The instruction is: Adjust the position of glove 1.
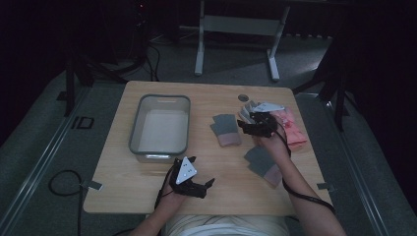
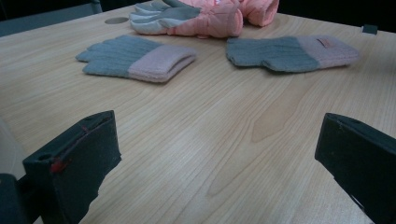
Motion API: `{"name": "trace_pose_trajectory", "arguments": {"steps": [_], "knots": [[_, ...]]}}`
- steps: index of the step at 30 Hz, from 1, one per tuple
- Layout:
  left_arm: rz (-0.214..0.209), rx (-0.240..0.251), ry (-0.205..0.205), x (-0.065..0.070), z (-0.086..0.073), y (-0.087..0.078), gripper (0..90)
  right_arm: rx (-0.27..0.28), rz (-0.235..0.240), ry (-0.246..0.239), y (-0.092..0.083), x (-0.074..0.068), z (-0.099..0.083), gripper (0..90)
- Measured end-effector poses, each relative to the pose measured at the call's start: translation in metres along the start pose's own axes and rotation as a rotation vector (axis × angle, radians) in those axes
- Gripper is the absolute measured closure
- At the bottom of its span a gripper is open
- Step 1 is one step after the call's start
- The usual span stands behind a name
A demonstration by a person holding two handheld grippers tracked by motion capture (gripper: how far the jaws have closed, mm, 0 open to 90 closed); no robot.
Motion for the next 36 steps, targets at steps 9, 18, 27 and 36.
{"name": "trace_pose_trajectory", "arguments": {"steps": [9,18,27,36], "knots": [[-0.005,-0.007,0.003,0.0,0.0,0.0,0.0,-0.063,0.026,-0.002,0.035,-0.007,-0.005,46.9],[-0.006,-0.005,0.005,0.0,0.0,0.0,0.0,-0.128,0.072,-0.065,0.065,-0.014,-0.01,58.5],[-0.005,-0.004,0.01,0.001,0.0,0.001,0.0,-0.206,0.088,-0.031,0.098,-0.014,-0.021,57.9],[-0.005,-0.005,0.02,0.002,0.0,0.0,0.0,-0.247,0.082,-0.041,0.116,-0.014,-0.026,57.8]]}}
Point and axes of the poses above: each handheld gripper's, and its own axes: y roughly forward along the jaws, z roughly out of its top, x roughly to its right, the point moved 3 cm from there along y, roughly forward along the jaws, and after that the axes turned 8 degrees about -z, right-handed, at the moved point
